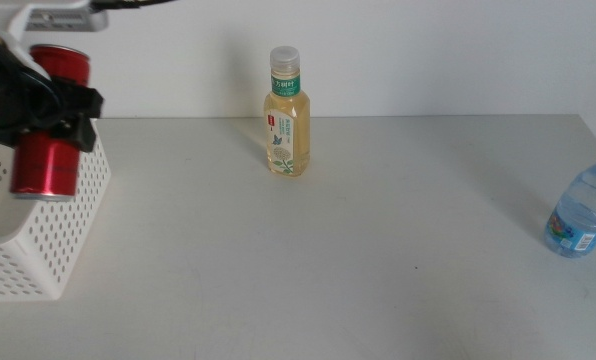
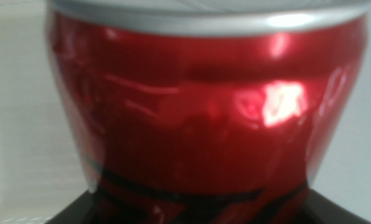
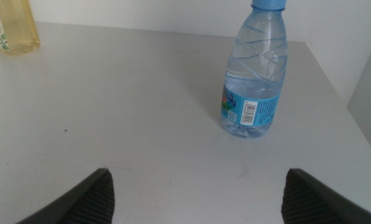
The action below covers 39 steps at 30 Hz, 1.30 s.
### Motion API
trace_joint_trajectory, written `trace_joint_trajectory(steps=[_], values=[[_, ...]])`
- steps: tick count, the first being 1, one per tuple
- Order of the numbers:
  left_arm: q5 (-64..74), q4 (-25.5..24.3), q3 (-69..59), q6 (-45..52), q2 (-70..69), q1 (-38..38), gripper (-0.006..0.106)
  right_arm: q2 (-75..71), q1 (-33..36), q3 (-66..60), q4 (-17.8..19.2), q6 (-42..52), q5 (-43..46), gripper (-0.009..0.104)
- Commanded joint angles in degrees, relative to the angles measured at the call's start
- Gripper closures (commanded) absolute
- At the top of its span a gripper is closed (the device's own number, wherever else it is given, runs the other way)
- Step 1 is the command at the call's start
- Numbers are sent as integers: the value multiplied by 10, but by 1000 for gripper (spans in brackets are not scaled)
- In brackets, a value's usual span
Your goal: Use arms to grab the bottles and put them into the dustbin to the left of the table.
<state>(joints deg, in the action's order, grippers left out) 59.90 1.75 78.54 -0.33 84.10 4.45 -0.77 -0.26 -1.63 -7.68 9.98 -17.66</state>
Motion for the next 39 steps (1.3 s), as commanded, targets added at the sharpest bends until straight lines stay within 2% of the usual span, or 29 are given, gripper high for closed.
trace_joint_trajectory(steps=[1,8,13,18,25,39], values=[[5,-4,55,25,-6,-42,102,-13,-4,5,3,7,43,17],[33,1,134,40,49,-175,102,-13,-4,5,3,7,43,17],[43,16,157,116,88,-220,102,-13,-4,5,3,7,43,17],[27,20,157,194,138,-230,102,-13,-4,5,3,7,43,17],[-5,20,157,194,195,-229,102,-13,-4,5,3,7,43,17],[-9,53,157,191,296,-228,102,-13,-4,5,3,7,43,17]])
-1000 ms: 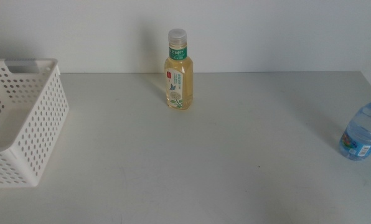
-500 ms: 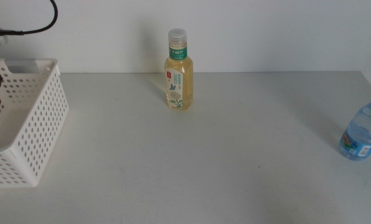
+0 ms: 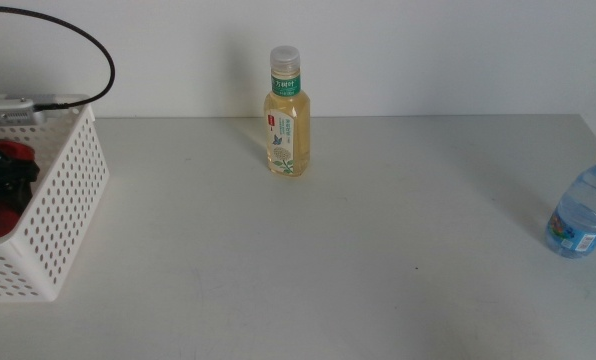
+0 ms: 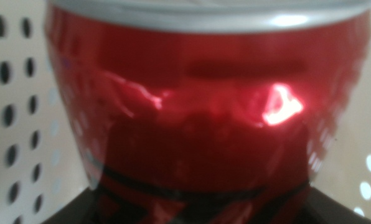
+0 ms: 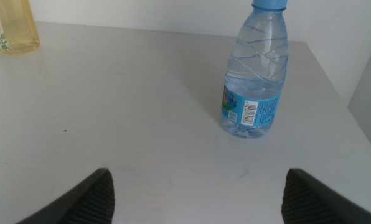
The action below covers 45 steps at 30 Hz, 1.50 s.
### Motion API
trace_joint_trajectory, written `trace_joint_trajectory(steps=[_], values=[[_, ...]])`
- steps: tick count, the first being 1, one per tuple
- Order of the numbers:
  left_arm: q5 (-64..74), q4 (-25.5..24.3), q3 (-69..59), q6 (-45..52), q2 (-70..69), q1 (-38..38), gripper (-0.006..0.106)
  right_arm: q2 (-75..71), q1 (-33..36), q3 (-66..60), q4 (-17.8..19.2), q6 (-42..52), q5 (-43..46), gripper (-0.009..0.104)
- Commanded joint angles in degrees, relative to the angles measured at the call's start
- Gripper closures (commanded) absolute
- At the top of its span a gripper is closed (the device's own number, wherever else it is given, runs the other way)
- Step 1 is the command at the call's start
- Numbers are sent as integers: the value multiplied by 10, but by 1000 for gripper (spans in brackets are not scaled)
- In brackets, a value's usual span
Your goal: Use arms to grab the bottles and put them into the dustbin to the left of the table.
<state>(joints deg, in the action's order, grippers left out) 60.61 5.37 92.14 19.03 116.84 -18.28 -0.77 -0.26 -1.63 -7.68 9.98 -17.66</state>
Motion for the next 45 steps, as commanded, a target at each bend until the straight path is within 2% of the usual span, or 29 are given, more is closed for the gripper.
trace_joint_trajectory(steps=[1,6,7,10,16,23,26,28,31,34,36,38,45], values=[[-16,16,21,-2,-30,-1,102,-13,-4,5,3,7,43,17],[-11,19,20,-2,-25,-1,96,-13,-4,5,3,7,43,17],[-1,22,20,-2,-25,-1,78,-13,-4,5,3,7,43,17],[3,30,20,5,-25,-1,57,-13,-4,5,3,7,43,17],[11,33,21,5,-25,-1,6,-13,-4,5,3,7,43,17],[142,19,98,-59,-26,0,7,-13,-4,5,3,7,43,17],[149,23,127,-85,-49,7,7,-13,-4,5,3,7,43,17],[146,11,128,-103,-76,21,7,-13,-4,5,3,7,43,17],[149,-32,124,-131,-117,47,8,-13,-4,5,3,7,43,17],[147,-54,90,-135,-174,88,10,-13,-4,5,3,7,43,17],[134,-93,60,-183,-215,111,10,-13,-4,5,3,7,43,17],[118,-112,26,-219,-253,131,10,-13,-4,5,3,7,43,17],[-56,-153,-140,-280,-419,223,10,-13,-4,5,3,7,43,17]])
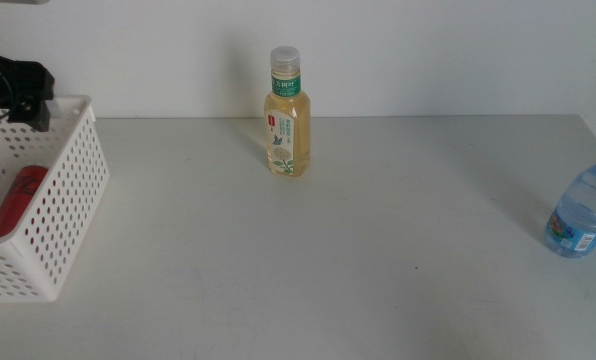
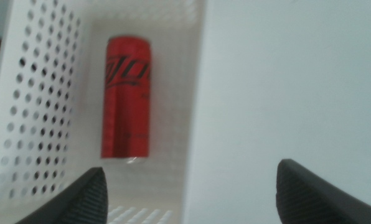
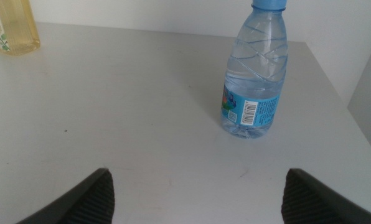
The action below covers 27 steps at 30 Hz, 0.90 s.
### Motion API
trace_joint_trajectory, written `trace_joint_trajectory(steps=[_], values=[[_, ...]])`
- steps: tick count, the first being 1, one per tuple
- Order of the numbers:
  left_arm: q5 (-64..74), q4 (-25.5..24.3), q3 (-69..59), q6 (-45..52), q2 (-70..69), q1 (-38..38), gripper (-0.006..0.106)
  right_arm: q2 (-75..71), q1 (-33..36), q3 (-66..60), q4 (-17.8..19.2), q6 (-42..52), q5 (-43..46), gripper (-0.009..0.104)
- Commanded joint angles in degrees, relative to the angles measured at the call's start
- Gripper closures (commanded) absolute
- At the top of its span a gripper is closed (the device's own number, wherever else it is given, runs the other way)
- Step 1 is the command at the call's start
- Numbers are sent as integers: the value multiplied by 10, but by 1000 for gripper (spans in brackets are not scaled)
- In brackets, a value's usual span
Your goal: Use arms to grab the bottles and put them into the dustbin to the left of the table.
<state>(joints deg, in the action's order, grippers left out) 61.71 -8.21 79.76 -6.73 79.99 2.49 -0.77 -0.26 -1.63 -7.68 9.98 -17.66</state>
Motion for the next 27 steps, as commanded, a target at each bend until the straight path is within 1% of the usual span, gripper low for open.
trace_joint_trajectory(steps=[1,3,8,15,18,20,22,25,27], values=[[-97,-19,-43,-27,-73,28,10,-13,-4,5,3,7,43,17],[-145,-20,-87,-35,-110,47,10,-13,-4,5,3,7,43,17],[-209,-11,-184,-79,-179,91,10,-13,-4,5,3,7,43,17],[-304,-16,-276,-88,-208,142,10,-13,-4,5,3,7,43,17],[-415,-40,-331,-88,-210,176,10,-13,-4,5,3,7,43,17],[-513,-43,-372,-89,-210,193,10,-13,-4,5,3,7,43,17],[-604,-30,-417,-89,-206,194,11,-13,-4,5,3,7,43,17],[-697,9,-472,-89,-194,194,11,-13,-4,5,3,7,43,17],[-743,25,-498,-89,-185,194,11,-13,-4,5,3,7,43,17]])
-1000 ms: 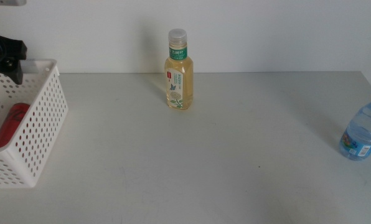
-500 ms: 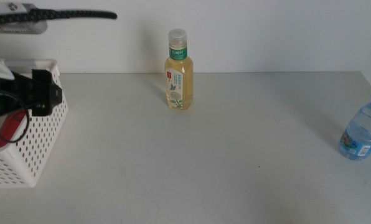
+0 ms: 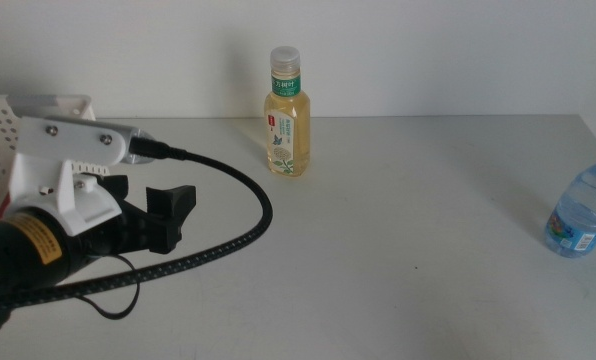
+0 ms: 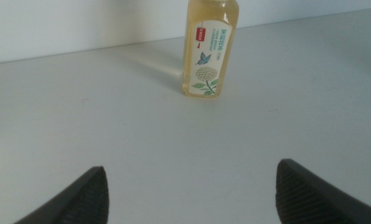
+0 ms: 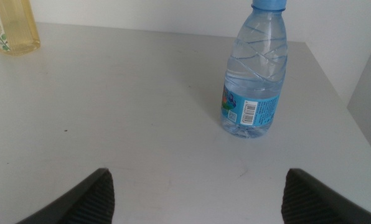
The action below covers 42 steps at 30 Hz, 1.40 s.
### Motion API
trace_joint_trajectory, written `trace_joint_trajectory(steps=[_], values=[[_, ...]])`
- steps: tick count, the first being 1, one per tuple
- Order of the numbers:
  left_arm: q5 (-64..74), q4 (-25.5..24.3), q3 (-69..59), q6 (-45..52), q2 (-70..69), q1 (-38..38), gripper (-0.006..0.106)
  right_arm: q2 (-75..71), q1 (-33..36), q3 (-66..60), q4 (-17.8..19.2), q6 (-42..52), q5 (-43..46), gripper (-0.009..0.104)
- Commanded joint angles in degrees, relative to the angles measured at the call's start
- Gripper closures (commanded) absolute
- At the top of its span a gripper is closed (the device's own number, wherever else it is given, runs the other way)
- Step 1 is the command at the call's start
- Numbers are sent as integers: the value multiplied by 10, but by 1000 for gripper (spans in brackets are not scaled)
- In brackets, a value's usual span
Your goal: Use arms to grab the bottles and put them into the dustbin to the left of the table.
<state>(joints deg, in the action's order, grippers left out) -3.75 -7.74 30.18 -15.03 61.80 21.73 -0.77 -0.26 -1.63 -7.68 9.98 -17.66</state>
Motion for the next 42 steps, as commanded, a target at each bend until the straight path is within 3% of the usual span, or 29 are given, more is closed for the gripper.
trace_joint_trajectory(steps=[1,18,23,32,42], values=[[-109,23,-11,-6,2,2,11,-13,-4,5,3,7,43,17],[-178,7,-29,-2,44,2,10,-13,-4,5,3,7,43,17],[-203,7,1,-2,96,2,10,-13,-4,5,3,7,43,17],[-382,4,18,-3,199,6,10,-13,-4,5,3,7,43,17],[-388,-42,129,-20,329,6,10,-13,-4,5,3,7,43,17]])
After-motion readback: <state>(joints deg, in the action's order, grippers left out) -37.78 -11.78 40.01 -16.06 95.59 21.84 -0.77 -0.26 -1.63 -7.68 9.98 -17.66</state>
